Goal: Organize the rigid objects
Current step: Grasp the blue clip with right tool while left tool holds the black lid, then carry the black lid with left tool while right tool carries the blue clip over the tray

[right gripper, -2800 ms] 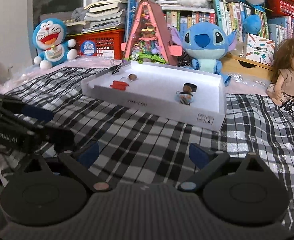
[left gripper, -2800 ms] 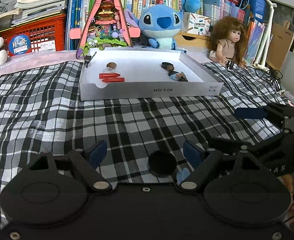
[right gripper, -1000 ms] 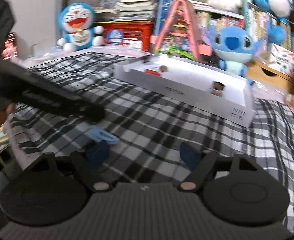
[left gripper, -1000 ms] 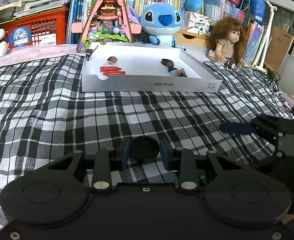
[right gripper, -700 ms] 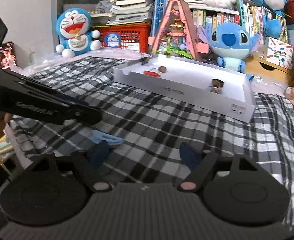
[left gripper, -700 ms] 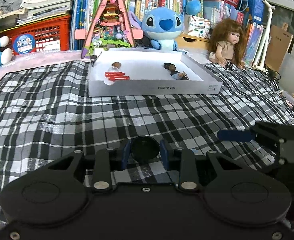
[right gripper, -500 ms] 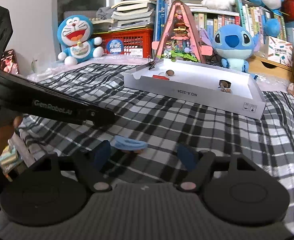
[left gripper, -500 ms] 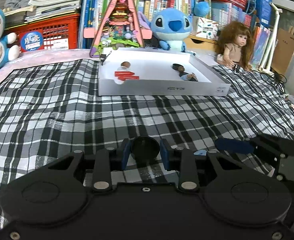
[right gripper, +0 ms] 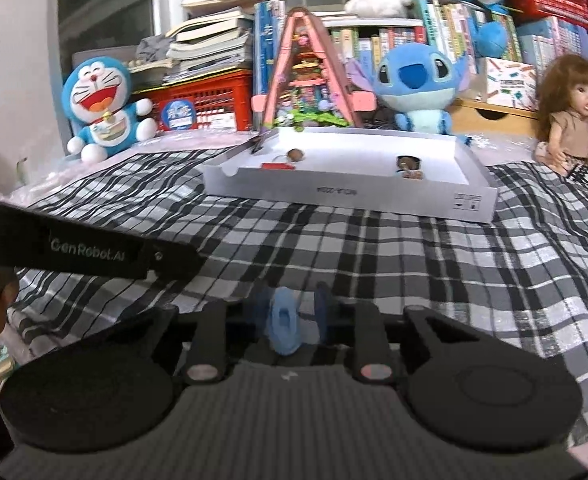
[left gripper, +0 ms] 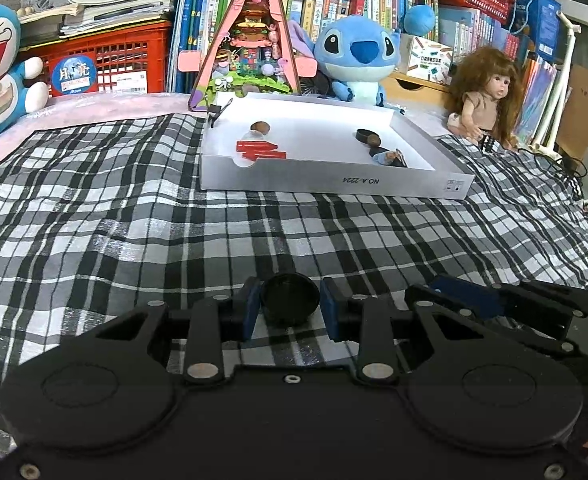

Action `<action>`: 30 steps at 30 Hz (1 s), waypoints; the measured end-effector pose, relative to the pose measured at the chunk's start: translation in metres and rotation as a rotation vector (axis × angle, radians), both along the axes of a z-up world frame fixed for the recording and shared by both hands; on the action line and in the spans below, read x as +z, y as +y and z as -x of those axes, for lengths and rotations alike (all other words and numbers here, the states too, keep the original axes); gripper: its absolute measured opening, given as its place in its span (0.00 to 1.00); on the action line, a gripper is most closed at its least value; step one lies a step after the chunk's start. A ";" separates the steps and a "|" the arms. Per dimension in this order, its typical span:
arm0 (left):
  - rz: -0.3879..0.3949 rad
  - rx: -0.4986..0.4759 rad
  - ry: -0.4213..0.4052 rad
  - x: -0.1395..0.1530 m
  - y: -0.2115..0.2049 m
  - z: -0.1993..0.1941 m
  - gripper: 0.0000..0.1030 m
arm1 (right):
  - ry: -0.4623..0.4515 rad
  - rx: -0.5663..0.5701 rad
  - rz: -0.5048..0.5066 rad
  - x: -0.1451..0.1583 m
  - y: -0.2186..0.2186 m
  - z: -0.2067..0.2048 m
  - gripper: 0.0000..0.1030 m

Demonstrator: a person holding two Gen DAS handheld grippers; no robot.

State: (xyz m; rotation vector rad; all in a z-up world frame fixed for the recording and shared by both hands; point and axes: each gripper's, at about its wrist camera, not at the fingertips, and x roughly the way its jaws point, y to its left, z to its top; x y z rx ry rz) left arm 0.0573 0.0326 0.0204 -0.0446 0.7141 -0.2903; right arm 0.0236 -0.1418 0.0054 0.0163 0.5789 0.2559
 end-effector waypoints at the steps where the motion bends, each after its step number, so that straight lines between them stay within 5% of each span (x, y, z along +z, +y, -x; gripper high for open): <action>1: 0.002 0.001 0.000 0.000 -0.001 0.000 0.30 | -0.002 -0.006 0.001 0.001 -0.003 -0.001 0.26; 7: 0.005 -0.005 0.004 -0.001 -0.004 -0.001 0.30 | -0.028 -0.014 -0.006 0.004 -0.012 0.004 0.33; 10: 0.007 -0.005 0.008 -0.002 -0.003 -0.001 0.30 | -0.043 0.023 0.007 0.004 -0.011 0.011 0.51; 19: 0.007 -0.012 0.016 -0.006 -0.004 0.004 0.30 | -0.052 0.119 0.105 -0.001 -0.007 0.023 0.57; 30: 0.012 -0.027 0.014 -0.007 -0.009 0.007 0.29 | -0.020 -0.066 0.146 -0.002 -0.039 0.008 0.64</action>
